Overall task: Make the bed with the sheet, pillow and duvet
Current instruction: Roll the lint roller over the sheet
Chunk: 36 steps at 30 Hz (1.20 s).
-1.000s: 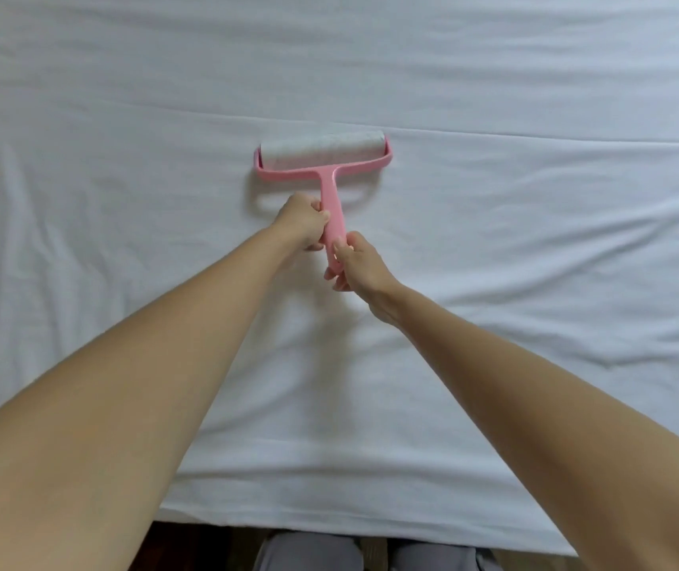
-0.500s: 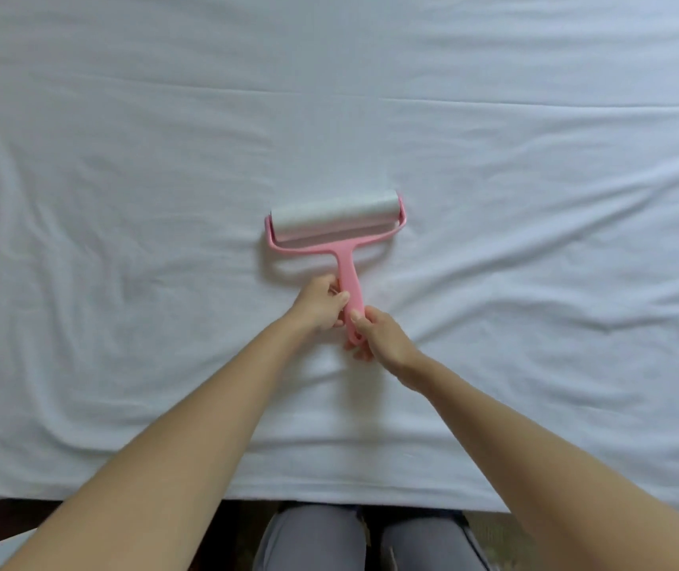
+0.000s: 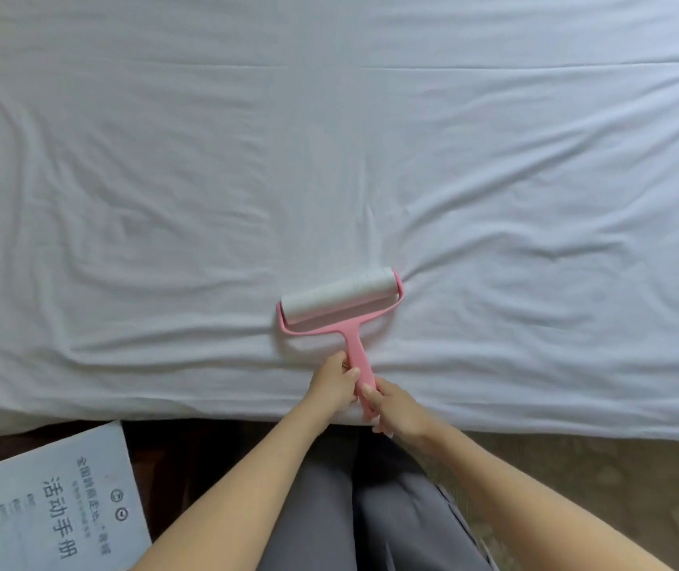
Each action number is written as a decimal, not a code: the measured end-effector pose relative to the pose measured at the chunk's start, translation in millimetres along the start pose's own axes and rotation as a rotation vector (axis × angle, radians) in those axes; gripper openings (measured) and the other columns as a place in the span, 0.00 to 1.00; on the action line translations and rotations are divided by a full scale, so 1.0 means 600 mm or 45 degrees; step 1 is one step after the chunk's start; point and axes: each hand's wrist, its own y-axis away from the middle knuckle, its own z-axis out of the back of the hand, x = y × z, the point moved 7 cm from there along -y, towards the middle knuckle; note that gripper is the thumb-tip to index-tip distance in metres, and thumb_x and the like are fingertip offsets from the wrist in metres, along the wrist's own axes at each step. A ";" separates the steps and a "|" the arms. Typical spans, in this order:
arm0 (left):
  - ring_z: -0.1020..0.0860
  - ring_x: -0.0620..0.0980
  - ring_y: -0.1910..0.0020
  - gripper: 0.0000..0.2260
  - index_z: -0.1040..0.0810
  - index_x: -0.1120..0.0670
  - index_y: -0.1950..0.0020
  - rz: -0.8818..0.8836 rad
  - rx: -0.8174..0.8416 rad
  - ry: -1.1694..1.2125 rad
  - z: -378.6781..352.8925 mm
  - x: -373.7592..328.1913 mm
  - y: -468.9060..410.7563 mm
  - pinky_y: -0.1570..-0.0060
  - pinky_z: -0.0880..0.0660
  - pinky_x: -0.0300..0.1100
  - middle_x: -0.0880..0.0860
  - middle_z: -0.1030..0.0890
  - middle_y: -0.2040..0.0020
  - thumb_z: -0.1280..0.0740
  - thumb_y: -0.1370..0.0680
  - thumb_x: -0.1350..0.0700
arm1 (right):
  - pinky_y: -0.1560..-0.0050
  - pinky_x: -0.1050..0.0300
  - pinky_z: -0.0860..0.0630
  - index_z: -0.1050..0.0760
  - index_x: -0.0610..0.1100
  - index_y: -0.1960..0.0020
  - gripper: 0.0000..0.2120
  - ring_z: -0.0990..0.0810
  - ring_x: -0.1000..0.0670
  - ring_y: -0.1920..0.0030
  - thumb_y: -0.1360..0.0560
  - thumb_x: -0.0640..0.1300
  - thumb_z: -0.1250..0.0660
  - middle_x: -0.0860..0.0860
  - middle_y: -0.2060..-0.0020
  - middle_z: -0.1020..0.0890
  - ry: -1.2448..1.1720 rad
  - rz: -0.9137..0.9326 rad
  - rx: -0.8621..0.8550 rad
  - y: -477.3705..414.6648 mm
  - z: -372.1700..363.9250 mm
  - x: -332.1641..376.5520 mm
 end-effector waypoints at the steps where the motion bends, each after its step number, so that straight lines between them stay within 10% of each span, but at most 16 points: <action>1: 0.23 0.55 0.50 0.10 0.28 0.60 0.40 0.005 -0.004 0.016 -0.008 0.006 0.008 0.44 0.23 0.50 0.58 0.23 0.47 0.45 0.19 0.63 | 0.66 0.63 0.33 0.30 0.44 0.50 0.12 0.31 0.53 0.66 0.18 0.48 0.49 0.52 0.66 0.29 -0.010 -0.008 0.000 0.010 -0.003 -0.008; 18: 0.22 0.59 0.47 0.05 0.29 0.57 0.51 -0.110 -0.170 -0.004 -0.064 -0.020 0.096 0.44 0.25 0.56 0.59 0.21 0.47 0.44 0.20 0.61 | 0.62 0.53 0.29 0.35 0.48 0.65 0.16 0.28 0.48 0.69 0.18 0.45 0.48 0.50 0.70 0.27 0.074 0.227 -0.133 0.135 0.037 -0.008; 36: 0.22 0.61 0.47 0.09 0.25 0.61 0.46 -0.380 -0.080 -0.123 0.014 -0.365 -0.082 0.44 0.24 0.55 0.62 0.21 0.47 0.43 0.21 0.62 | 0.64 0.62 0.27 0.30 0.42 0.52 0.13 0.27 0.52 0.69 0.17 0.46 0.50 0.52 0.65 0.23 -0.311 0.299 -0.542 0.020 0.268 0.209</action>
